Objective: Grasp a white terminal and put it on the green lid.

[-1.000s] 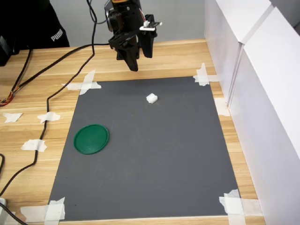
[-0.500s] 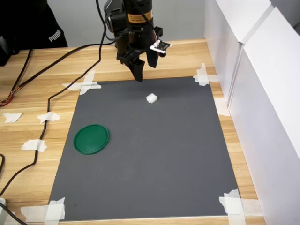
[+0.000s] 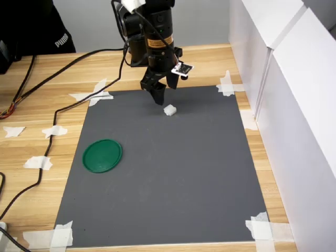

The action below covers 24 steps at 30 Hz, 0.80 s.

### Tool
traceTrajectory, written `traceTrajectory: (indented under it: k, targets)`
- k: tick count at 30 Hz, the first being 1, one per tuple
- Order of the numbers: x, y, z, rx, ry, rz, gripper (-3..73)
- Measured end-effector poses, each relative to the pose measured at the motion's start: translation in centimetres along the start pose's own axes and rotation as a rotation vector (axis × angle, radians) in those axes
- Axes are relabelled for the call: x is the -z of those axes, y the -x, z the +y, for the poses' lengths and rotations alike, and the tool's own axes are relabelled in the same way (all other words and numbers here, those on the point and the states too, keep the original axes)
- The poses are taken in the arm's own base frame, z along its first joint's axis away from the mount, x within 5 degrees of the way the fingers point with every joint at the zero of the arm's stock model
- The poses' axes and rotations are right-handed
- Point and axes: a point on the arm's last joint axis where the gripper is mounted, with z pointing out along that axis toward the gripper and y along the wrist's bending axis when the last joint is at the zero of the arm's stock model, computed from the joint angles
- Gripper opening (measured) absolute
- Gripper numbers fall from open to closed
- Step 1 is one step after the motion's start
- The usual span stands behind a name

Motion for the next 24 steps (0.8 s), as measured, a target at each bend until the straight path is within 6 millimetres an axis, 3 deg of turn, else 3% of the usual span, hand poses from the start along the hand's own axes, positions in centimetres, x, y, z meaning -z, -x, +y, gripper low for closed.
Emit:
traceTrajectory:
  k: [6, 15, 24]
  targets:
    - [-0.4, 0.4, -0.3, 0.004, -0.036, -0.044, 68.4]
    - [-2.7, 0.7, -0.5, -0.009, 0.007, -0.001, 68.3]
    - [-2.9, 0.9, -0.6, -0.020, -0.005, -0.016, 68.3]
